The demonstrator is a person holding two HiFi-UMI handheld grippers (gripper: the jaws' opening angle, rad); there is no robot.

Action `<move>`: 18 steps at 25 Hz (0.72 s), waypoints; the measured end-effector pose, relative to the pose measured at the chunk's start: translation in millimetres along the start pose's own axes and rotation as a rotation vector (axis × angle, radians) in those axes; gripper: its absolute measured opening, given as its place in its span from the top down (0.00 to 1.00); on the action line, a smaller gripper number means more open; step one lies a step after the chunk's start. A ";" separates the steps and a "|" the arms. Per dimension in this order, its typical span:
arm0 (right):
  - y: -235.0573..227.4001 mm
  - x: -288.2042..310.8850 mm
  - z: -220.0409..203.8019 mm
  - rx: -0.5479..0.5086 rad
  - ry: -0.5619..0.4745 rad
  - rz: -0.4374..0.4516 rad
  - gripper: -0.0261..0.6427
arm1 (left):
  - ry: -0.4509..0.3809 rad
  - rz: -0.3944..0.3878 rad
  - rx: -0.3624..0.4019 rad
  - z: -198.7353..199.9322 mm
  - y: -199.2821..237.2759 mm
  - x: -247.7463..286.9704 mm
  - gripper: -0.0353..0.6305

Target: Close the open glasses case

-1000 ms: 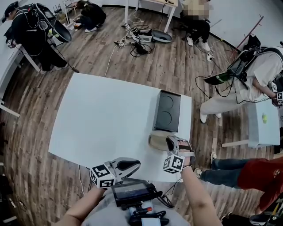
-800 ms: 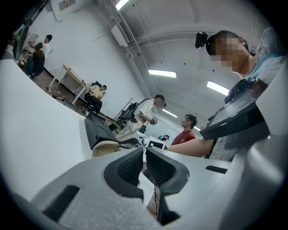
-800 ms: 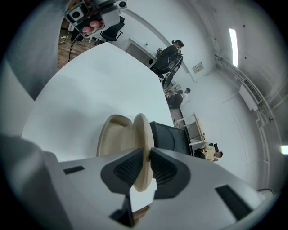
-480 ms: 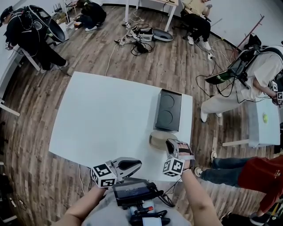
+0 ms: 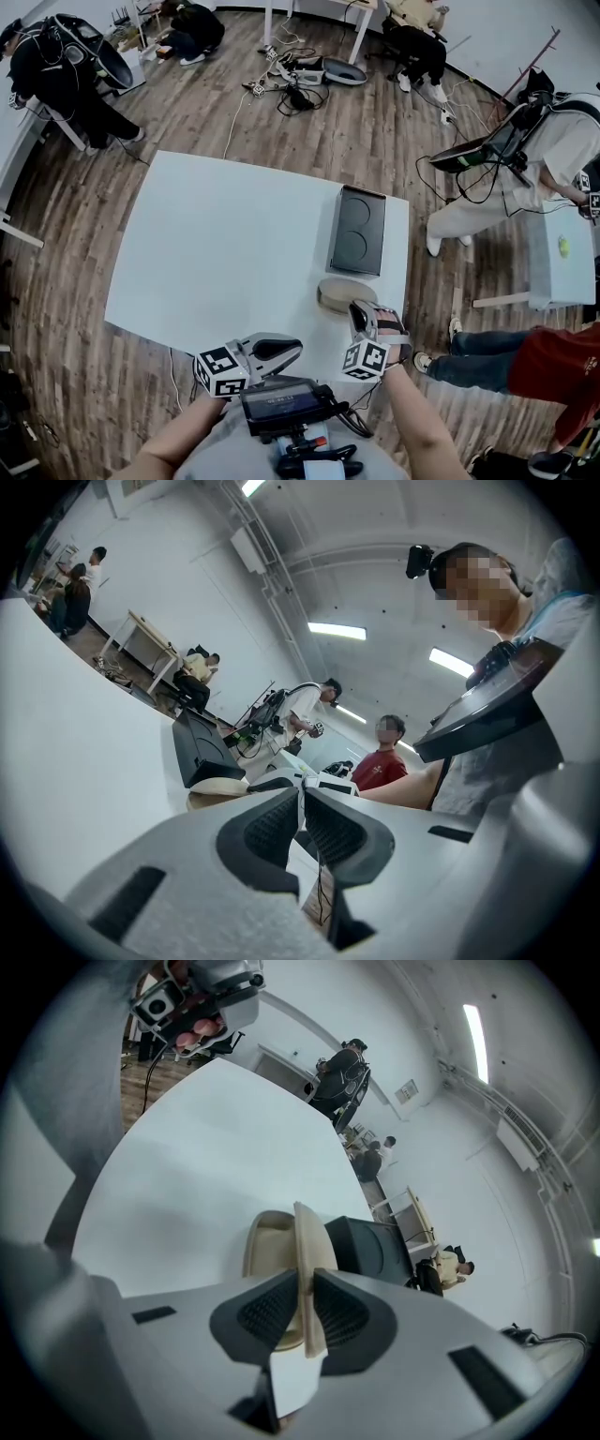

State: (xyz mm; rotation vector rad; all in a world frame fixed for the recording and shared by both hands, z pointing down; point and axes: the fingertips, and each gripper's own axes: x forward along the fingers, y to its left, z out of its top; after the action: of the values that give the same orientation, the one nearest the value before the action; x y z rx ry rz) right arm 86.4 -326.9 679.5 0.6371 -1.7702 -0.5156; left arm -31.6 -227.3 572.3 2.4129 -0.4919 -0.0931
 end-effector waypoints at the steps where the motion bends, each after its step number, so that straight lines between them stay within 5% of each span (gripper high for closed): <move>1: 3.1 0.1 0.0 0.001 0.002 0.007 0.86 | 0.001 0.000 0.001 -1.0 0.1 -0.4 0.90; 18: 48.9 8.8 -5.2 0.000 0.050 0.150 0.86 | 0.005 0.012 -0.007 -5.5 -1.3 -1.8 0.90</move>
State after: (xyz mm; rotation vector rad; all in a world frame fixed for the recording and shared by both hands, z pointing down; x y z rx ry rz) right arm 81.5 -295.7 718.2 0.5077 -1.7544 -0.3935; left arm -31.8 -222.4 575.7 2.4023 -0.5029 -0.0833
